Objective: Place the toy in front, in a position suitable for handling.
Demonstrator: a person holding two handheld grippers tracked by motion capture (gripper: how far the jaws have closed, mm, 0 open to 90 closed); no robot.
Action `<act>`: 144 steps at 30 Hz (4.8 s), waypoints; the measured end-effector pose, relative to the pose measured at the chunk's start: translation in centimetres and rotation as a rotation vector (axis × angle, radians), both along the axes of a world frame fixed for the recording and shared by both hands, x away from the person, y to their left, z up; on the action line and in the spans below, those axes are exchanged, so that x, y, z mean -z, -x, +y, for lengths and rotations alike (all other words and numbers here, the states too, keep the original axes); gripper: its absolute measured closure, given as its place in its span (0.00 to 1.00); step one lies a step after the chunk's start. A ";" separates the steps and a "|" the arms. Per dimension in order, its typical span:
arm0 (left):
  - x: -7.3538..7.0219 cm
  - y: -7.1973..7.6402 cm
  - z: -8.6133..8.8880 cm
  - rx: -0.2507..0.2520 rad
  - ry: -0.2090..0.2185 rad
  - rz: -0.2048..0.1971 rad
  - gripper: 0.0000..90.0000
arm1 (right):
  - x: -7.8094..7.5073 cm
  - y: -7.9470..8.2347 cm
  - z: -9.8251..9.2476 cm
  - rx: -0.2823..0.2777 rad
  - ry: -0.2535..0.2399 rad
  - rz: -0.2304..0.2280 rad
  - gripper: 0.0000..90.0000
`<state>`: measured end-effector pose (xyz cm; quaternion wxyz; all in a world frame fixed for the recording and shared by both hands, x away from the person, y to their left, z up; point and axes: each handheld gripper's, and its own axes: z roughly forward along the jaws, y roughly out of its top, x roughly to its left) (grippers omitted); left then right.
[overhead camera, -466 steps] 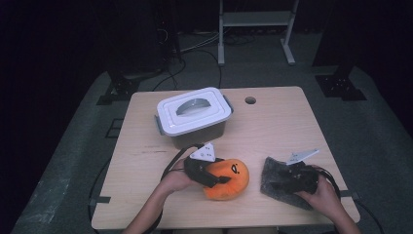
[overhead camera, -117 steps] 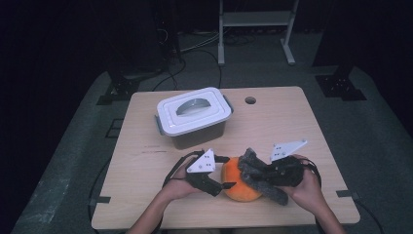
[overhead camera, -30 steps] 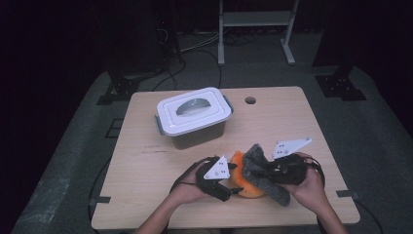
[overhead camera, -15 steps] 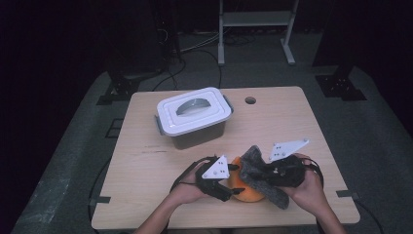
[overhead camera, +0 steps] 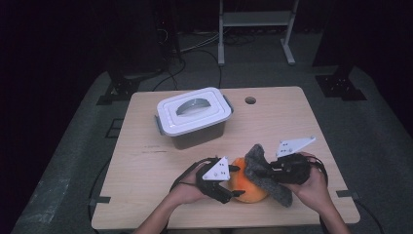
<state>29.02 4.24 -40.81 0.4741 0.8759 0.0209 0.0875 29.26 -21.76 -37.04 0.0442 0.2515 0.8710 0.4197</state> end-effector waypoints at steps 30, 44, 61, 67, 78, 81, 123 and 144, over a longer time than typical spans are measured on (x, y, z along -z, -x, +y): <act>0.4 -1.3 1.5 -0.074 -0.036 0.008 0.23 | 2.3 -0.7 -0.2 -0.016 0.033 0.075 0.83; -0.2 -1.1 1.7 -0.074 0.047 -0.046 0.22 | 2.2 -0.4 0.1 -0.077 0.037 0.085 0.83; 0.8 -1.2 1.8 -0.038 -0.024 -0.003 0.24 | 2.2 -0.5 0.3 -0.086 0.027 0.088 0.83; 0.8 -1.1 1.7 -0.031 -0.037 -0.002 0.24 | 2.0 -0.6 -0.8 -0.058 -0.006 0.097 0.83; -0.4 -1.7 2.6 -0.056 0.049 0.092 0.18 | 2.8 0.5 0.9 -0.131 0.048 0.099 0.81; -0.2 -1.6 2.3 -0.046 -0.002 0.109 0.18 | 2.6 0.9 1.1 -0.177 0.058 0.130 0.82; 0.0 -1.8 1.5 -0.036 -0.003 0.144 0.12 | 2.4 -0.1 1.1 -0.092 -0.058 0.077 0.84; 1.0 -2.1 2.8 -0.003 -0.028 0.109 0.29 | 3.3 -0.5 0.4 -0.079 -0.074 0.099 0.84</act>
